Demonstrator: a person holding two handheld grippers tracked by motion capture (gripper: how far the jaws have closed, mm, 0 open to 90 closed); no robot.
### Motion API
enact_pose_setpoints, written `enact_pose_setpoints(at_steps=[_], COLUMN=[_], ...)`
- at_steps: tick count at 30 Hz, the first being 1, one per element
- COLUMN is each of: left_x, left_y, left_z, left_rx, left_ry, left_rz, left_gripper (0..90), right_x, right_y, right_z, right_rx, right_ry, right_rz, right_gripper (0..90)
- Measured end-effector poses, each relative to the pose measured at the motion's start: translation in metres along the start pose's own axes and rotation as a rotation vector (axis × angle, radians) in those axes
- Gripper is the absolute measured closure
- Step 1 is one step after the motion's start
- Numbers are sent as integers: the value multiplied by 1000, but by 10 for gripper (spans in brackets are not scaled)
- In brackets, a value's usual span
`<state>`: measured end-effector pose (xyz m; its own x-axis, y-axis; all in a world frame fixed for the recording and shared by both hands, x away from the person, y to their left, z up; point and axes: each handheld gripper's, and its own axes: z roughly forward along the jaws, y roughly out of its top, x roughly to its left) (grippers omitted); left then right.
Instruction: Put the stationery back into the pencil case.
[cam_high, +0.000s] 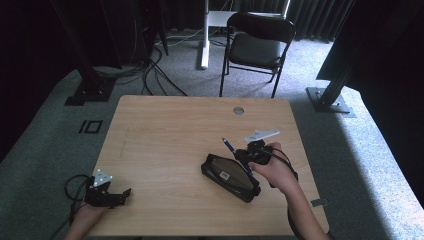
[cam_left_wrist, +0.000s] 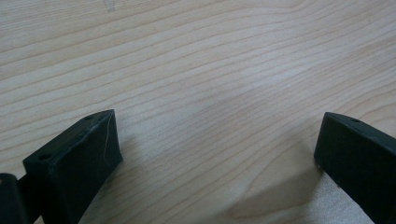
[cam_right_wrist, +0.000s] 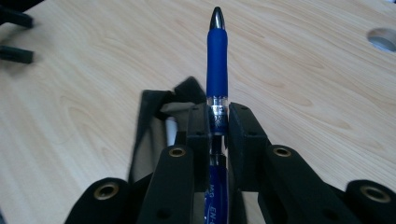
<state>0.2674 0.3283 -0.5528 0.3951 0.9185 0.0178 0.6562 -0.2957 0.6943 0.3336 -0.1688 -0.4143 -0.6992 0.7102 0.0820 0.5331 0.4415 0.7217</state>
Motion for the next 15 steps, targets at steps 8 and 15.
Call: enact_pose_setpoints(at_steps=[8,15], left_x=[0,0], left_y=[0,0], left_z=[0,0], left_rx=[0,0], left_ry=[0,0], left_rz=[0,-3], left_gripper=[6,6], right_x=[13,15], right_y=[-2,-7], right_z=[3,10], right_rx=[13,37], right_ry=[29,49], right_rz=[-47,-56], right_gripper=[795,796])
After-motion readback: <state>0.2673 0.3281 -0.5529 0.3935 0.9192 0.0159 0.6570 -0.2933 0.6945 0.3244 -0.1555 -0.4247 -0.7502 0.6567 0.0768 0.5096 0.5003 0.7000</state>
